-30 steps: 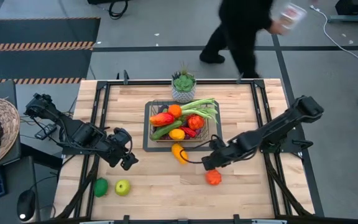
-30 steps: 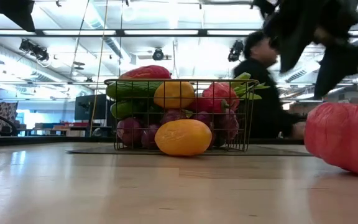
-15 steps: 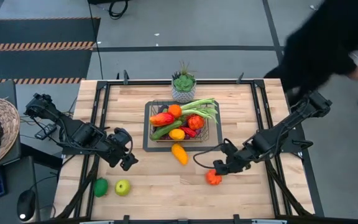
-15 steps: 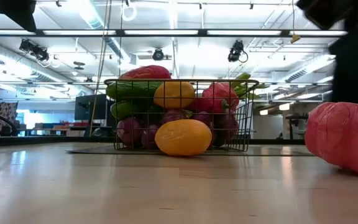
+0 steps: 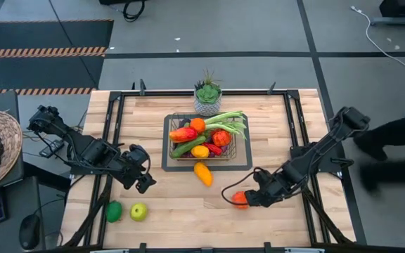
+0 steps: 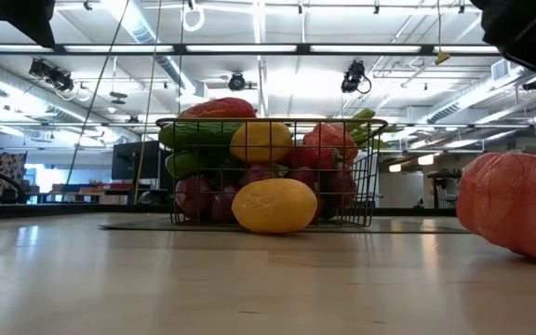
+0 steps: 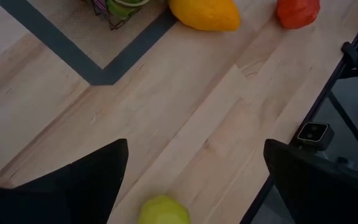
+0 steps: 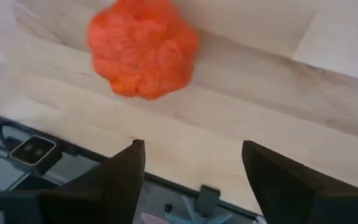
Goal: Build produce basket
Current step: Put the pumpkin into the wire basket
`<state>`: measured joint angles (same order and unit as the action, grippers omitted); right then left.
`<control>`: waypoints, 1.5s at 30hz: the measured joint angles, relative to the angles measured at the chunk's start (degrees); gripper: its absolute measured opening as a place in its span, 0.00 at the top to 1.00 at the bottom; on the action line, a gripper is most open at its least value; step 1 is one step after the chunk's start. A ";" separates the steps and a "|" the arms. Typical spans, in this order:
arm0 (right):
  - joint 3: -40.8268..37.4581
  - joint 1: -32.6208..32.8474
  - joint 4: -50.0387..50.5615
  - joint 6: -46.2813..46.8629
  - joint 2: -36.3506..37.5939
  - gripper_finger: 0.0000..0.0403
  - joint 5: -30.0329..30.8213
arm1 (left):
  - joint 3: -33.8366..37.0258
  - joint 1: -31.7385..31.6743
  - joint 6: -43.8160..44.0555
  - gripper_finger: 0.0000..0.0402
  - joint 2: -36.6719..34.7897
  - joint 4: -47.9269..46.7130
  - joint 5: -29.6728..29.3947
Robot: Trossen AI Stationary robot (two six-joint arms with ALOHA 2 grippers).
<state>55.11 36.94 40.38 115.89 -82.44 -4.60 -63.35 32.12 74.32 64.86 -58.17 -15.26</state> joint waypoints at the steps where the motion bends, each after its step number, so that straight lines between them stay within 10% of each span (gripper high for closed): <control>1: 0.00 0.16 -0.04 0.89 -0.15 0.32 -0.20 | 0.00 0.00 0.02 0.05 0.00 0.02 0.02; 10: 0.00 0.82 -0.57 -1.40 -0.69 0.28 -1.49 | 0.00 0.00 1.15 0.05 0.00 0.04 0.02; 19: 0.00 0.82 -0.20 -6.47 -0.69 0.03 -1.61 | 0.00 -0.02 1.87 0.05 0.00 0.00 0.01; 32: 0.00 -0.81 -1.08 -6.13 -1.71 0.02 9.16 | 0.00 -0.02 3.06 0.05 0.00 0.02 -0.61; 45: 0.00 -4.05 -9.10 -10.17 -10.45 0.01 7.13 | -0.02 -0.02 4.57 0.05 -0.02 -0.06 -0.61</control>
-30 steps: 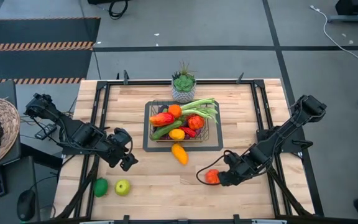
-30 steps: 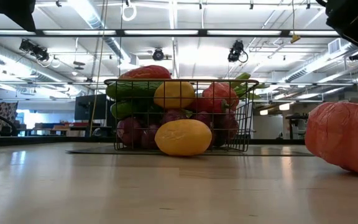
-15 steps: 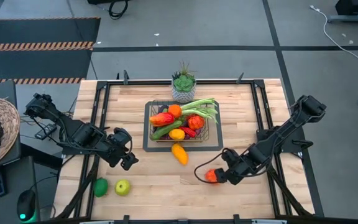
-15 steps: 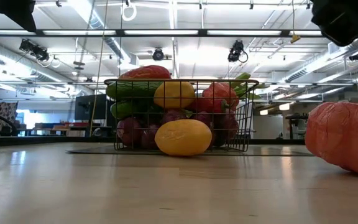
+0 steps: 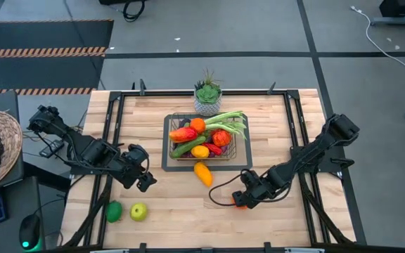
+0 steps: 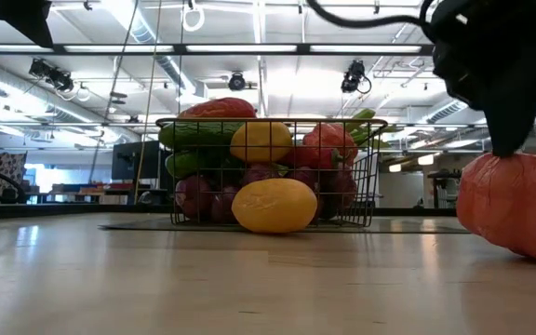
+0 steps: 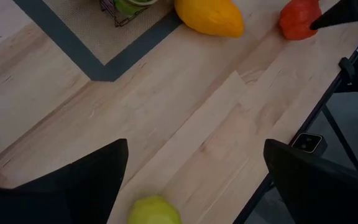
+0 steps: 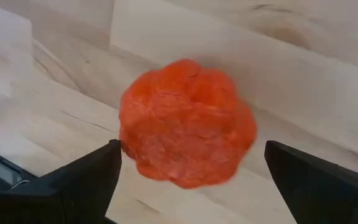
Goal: Build produce basket
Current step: Put the pumpkin into the wire basket
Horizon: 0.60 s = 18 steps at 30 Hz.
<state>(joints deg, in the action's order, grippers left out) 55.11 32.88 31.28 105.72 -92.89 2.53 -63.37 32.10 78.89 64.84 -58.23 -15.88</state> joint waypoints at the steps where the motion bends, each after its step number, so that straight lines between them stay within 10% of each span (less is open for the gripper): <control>1: 0.00 -0.03 -0.68 -0.16 -0.63 0.01 -0.12 | 0.00 0.00 -0.02 0.05 0.02 0.01 0.00; 18: 0.00 -1.30 -12.41 -7.47 -6.33 0.01 -2.26 | 0.00 -0.11 -0.02 0.05 0.00 -0.08 0.01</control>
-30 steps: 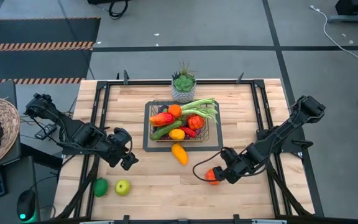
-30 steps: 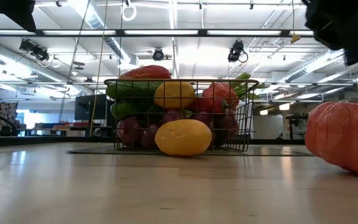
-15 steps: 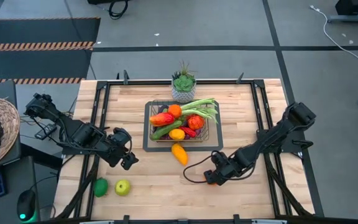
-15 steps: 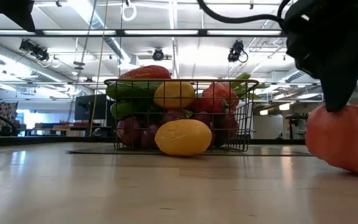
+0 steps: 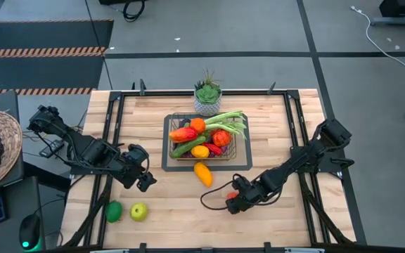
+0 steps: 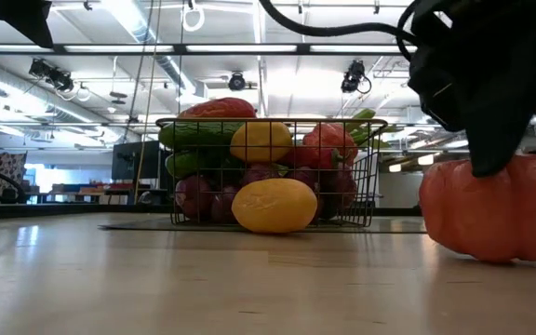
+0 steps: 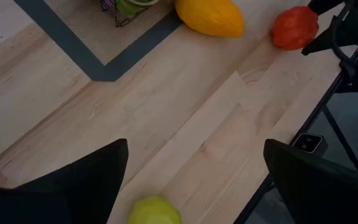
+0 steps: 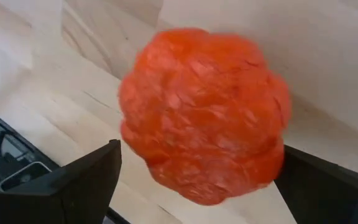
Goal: Build produce basket
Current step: Put the pumpkin into the wire basket
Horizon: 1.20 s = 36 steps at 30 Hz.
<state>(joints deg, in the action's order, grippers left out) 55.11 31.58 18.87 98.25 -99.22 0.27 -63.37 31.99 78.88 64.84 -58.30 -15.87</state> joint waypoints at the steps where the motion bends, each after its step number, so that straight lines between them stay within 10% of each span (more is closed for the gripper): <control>1: 0.00 -0.20 0.01 -0.15 0.07 0.01 0.02 | 0.00 -0.05 -0.03 0.05 0.01 0.00 -0.01; 36: -0.02 -8.35 -4.18 -3.95 1.00 0.13 2.47 | 0.00 -0.02 0.44 0.05 0.02 0.21 0.00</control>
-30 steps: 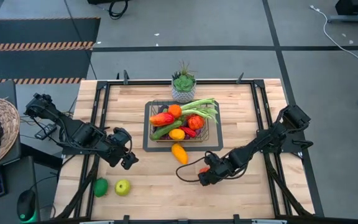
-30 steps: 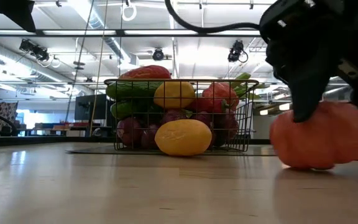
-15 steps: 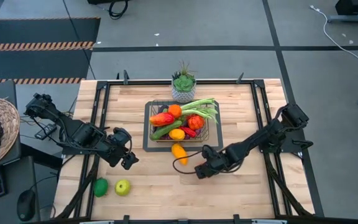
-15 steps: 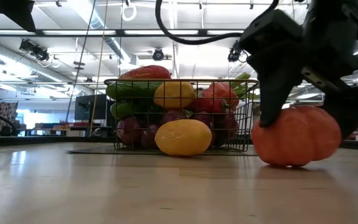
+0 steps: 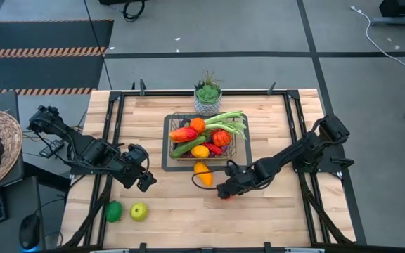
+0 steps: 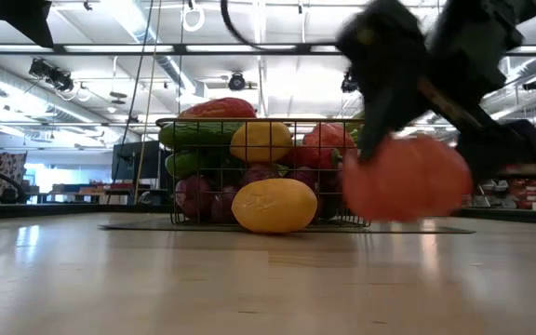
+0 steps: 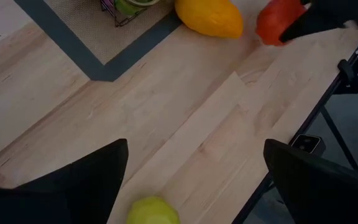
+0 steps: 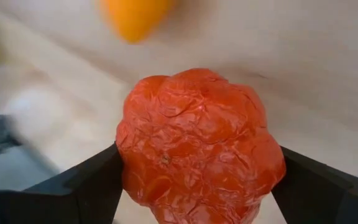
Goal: Build produce basket
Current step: Put the pumpkin into the wire basket
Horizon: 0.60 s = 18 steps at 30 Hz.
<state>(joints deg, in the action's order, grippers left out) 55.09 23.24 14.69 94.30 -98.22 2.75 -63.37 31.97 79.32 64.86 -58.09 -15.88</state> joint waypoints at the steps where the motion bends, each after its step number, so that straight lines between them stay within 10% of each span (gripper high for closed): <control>1: 0.00 -0.18 -1.57 -0.07 0.65 0.13 0.10 | 0.00 0.00 0.01 0.05 0.00 -0.01 0.02; 18: 0.00 -16.43 -7.25 -10.09 15.64 0.12 11.54 | 0.00 0.00 -0.01 0.05 0.00 -0.02 0.02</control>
<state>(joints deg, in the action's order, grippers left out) 55.09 6.80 7.44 84.21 -82.58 14.28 -63.37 31.97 79.31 64.86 -58.11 -15.86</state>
